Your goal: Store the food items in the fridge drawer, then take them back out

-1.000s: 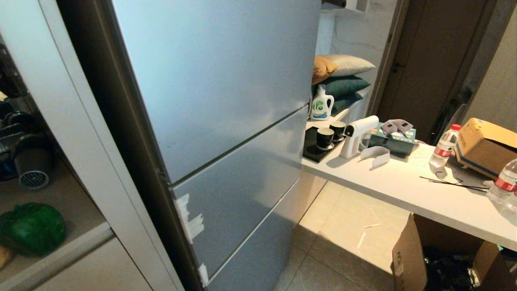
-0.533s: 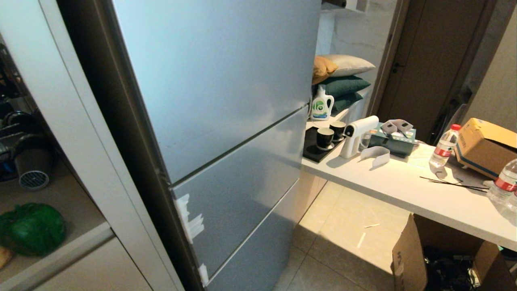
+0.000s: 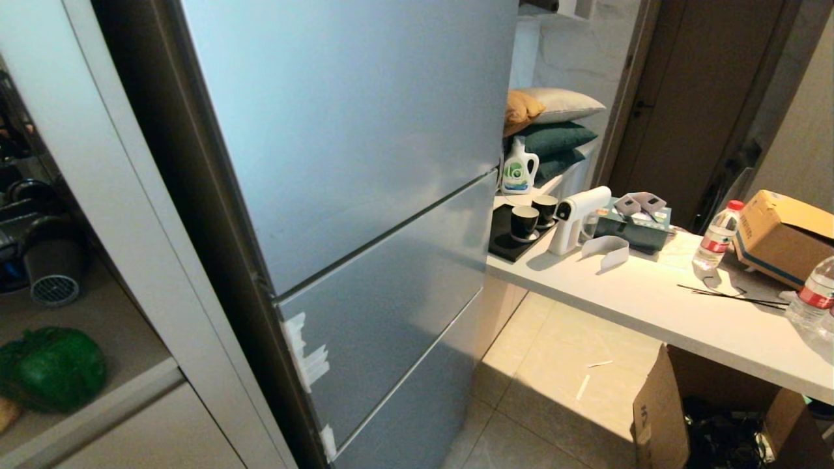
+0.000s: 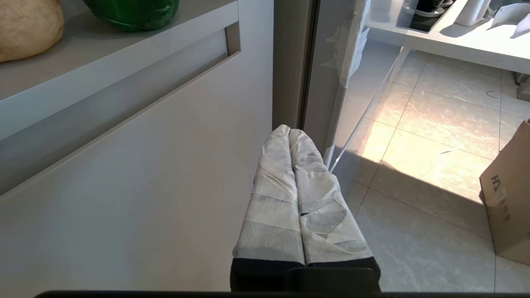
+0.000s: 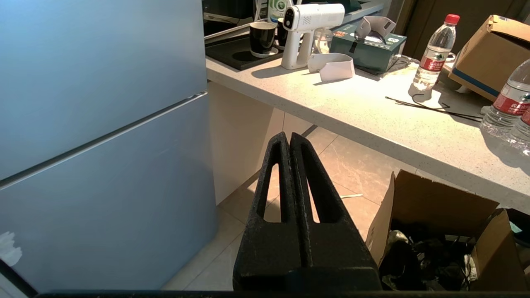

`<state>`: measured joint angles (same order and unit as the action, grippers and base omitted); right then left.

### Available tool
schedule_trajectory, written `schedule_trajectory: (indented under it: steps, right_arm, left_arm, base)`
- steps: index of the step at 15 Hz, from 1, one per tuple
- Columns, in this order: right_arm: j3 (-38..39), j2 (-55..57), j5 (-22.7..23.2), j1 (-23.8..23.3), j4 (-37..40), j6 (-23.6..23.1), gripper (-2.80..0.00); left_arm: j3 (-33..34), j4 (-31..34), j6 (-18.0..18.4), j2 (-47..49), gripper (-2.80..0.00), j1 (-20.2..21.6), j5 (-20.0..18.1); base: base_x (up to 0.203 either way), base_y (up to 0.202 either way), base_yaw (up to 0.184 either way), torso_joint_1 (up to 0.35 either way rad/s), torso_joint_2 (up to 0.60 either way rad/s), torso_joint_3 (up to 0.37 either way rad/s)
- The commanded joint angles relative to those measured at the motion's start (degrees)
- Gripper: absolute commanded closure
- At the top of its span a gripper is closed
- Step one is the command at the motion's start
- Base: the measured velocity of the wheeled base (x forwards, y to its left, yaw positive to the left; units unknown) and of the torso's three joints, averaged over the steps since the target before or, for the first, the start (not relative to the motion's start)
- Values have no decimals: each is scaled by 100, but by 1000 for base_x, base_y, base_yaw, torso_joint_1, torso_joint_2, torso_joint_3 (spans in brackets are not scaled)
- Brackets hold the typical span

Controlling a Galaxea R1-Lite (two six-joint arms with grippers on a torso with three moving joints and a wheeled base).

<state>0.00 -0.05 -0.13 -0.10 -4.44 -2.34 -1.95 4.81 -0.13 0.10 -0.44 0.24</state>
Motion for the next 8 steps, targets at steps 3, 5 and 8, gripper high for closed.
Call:
schedule_trajectory:
  steps: [3,5,8]
  right_arm:
    - [179,2,-4,1,-13,6,0]
    - [176,-4,-14,1,-18,223,0]
    - [176,-4,-48,1,-31,322,0]
  left_arm:
    - [2,3,-3,-1,0,0,2]
    - [1,3,3,-1,0,0,2]
    - [2,3,-4,-1,0,0,2]
  base:
    - [0,0,0,0,0,0]
    - [0,0,0,0,0,0]
    - [0,0,0,0,0,0]
